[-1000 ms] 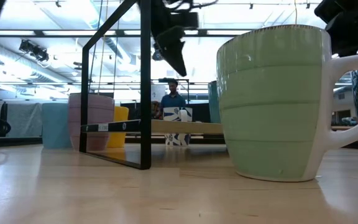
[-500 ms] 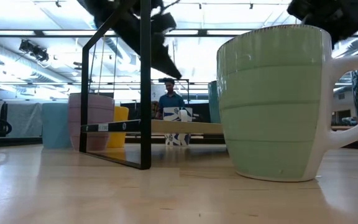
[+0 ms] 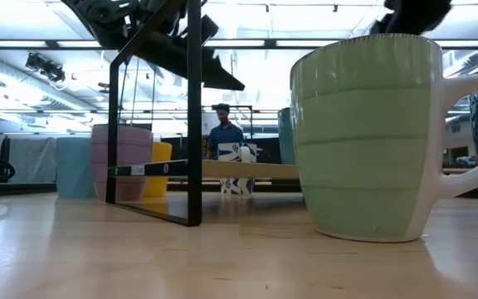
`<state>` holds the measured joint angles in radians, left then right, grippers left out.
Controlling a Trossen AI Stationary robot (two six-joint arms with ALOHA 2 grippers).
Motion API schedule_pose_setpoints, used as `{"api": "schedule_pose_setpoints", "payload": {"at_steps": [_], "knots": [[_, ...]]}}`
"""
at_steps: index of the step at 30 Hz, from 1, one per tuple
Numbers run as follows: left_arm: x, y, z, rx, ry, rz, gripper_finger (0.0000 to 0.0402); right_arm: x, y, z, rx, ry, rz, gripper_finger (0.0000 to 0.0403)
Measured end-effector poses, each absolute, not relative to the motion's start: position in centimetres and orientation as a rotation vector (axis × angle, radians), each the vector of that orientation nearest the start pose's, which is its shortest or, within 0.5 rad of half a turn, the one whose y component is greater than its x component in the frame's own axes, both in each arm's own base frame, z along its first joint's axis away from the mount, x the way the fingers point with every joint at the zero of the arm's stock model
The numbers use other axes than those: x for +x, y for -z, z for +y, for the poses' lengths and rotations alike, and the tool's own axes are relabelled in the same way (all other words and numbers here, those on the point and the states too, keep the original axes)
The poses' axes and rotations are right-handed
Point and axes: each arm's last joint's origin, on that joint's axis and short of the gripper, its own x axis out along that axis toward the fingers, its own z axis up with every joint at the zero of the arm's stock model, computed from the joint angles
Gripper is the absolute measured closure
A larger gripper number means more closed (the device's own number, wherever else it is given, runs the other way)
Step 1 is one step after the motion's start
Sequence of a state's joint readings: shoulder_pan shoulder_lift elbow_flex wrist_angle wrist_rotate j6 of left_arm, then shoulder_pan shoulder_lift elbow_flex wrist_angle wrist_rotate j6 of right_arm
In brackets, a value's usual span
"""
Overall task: Place coffee mugs
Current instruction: Put the dark blue mug on the shelf
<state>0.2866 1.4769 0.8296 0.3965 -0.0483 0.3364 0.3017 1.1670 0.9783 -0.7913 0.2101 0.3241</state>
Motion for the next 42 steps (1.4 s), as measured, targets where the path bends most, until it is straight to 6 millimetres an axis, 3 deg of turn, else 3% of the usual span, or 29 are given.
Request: {"api": "schedule_pose_setpoints", "payload": {"at_steps": [4, 9, 14, 26, 35, 42], "knots": [[30.7, -24.5, 9.5, 0.259, -0.309, 0.262, 0.0313, 21.5, -28.4, 6.0, 0.01, 0.026, 0.999, 0.0226], [30.8, -24.9, 9.4, 0.132, -0.323, 0.197, 0.0313, 22.3, -29.9, 5.9, 0.09, -0.007, 1.126, 0.0216], [30.9, -25.2, 9.2, 0.073, -0.326, 0.155, 0.0313, 23.7, -30.4, 7.2, 0.016, -0.048, 1.219, 0.0215], [31.1, -26.2, 8.0, 0.132, -0.289, 0.083, 0.0313, 25.9, -28.7, 10.3, -0.089, -0.117, 1.52, 0.0213], [31.5, -25.7, 6.0, 0.163, -0.277, 0.14, 0.0313, 25.8, -28.0, 9.3, -0.195, -0.097, 1.628, 0.0162], [31.3, -25.8, 7.2, 0.272, -0.314, 0.153, 0.0313, 25.4, -27.8, 9.3, -0.16, -0.097, 1.712, 0.0142]]}}
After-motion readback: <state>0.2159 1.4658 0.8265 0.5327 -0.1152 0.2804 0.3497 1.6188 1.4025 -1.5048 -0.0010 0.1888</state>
